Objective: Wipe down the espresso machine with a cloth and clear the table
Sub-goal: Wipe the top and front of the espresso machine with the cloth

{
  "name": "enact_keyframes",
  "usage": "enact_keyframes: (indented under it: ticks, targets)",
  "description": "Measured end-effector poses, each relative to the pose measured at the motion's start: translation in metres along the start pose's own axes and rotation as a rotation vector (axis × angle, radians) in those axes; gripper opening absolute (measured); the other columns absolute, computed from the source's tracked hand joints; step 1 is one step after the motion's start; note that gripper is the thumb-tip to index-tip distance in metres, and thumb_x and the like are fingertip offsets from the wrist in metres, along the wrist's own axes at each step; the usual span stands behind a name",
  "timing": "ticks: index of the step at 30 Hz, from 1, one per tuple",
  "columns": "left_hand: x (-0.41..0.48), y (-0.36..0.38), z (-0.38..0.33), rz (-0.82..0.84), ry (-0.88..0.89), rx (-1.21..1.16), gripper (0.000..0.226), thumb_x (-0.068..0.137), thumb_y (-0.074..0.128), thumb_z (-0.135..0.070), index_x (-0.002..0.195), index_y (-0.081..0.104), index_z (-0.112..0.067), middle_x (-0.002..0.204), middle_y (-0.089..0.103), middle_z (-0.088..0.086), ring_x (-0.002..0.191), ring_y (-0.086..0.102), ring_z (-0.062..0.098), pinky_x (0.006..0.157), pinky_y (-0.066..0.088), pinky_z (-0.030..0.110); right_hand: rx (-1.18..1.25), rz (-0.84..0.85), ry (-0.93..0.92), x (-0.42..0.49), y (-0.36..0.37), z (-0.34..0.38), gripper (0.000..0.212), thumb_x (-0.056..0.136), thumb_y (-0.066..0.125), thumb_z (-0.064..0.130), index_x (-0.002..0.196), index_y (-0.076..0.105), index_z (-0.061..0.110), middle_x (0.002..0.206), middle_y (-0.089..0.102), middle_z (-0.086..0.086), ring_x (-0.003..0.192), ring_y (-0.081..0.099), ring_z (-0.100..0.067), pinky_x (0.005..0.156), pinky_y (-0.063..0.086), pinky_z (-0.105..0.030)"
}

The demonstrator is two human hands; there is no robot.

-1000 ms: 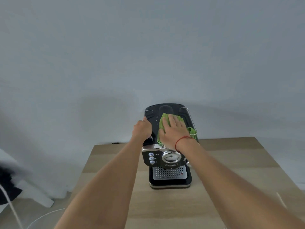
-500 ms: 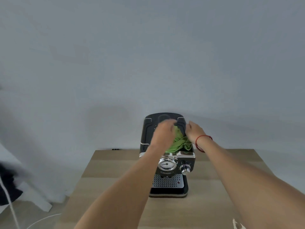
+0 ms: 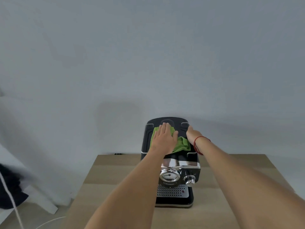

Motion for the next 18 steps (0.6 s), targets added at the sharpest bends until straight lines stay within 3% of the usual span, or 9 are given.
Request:
enact_keyframes:
  ticks: [6,10,12,14,16,18]
  targets:
    - [0.017,-0.008,0.018,-0.046,0.045,-0.112,0.067,0.096,0.021,-0.044,0.149,0.025,-0.004,0.161,0.016,0.008,0.149,0.010,0.018,0.122,0.009,0.035,-0.082,-0.105,0.010,0.014,0.005,-0.006,0.065,0.102,0.012,0.042,0.133,0.049,-0.001,0.139,0.049,-0.021,0.130,0.046,-0.034,0.107,0.032,-0.037]
    - [0.014,-0.020,0.019,-0.183,-0.048,-0.384,0.051,0.095,0.037,-0.011,0.144,0.029,-0.002,0.148,0.027,0.013,0.139,0.027,0.027,0.112,0.021,0.030,-0.079,-0.118,0.026,0.013,0.003,-0.009,0.066,0.102,0.012,0.044,0.134,0.049,0.001,0.139,0.049,-0.021,0.129,0.046,-0.034,0.107,0.034,-0.039]
    - [0.013,-0.023,0.024,-0.194,-0.091,-0.408,0.046,0.092,0.042,-0.006,0.137,0.033,-0.004,0.139,0.029,0.011,0.129,0.036,0.025,0.105,0.027,0.027,-0.070,-0.117,0.022,0.009,0.002,-0.010,0.066,0.102,0.013,0.045,0.135,0.048,0.000,0.140,0.049,-0.021,0.130,0.046,-0.034,0.108,0.033,-0.039]
    - [0.010,-0.024,0.025,-0.192,-0.118,-0.398,0.039,0.092,0.051,-0.014,0.129,0.039,-0.006,0.130,0.034,0.008,0.115,0.042,0.020,0.097,0.031,0.024,-0.065,-0.110,0.018,0.006,0.001,-0.009,0.066,0.102,0.014,0.045,0.135,0.048,0.000,0.140,0.048,-0.021,0.130,0.046,-0.034,0.108,0.033,-0.039]
    - [0.009,-0.024,0.023,-0.185,-0.139,-0.360,0.038,0.091,0.059,-0.035,0.114,0.046,-0.008,0.119,0.036,0.005,0.104,0.043,0.019,0.095,0.036,0.027,-0.062,-0.111,0.012,0.005,0.000,-0.009,0.066,0.102,0.014,0.045,0.134,0.048,0.000,0.139,0.049,-0.021,0.129,0.047,-0.034,0.107,0.034,-0.039]
    - [0.008,-0.024,0.015,-0.157,-0.114,-0.306,0.045,0.090,0.051,-0.054,0.103,0.052,-0.011,0.116,0.038,0.006,0.106,0.045,0.024,0.095,0.039,0.034,-0.053,-0.115,0.005,0.002,0.000,-0.008,0.066,0.102,0.014,0.045,0.133,0.050,-0.001,0.138,0.051,-0.022,0.127,0.048,-0.034,0.106,0.035,-0.039]
Point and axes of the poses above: each hand's wrist, its own x-axis towards the middle knuckle, its own y-axis out of the palm, z = x × y, the point moved 6 cm from there along x, towards the middle knuckle
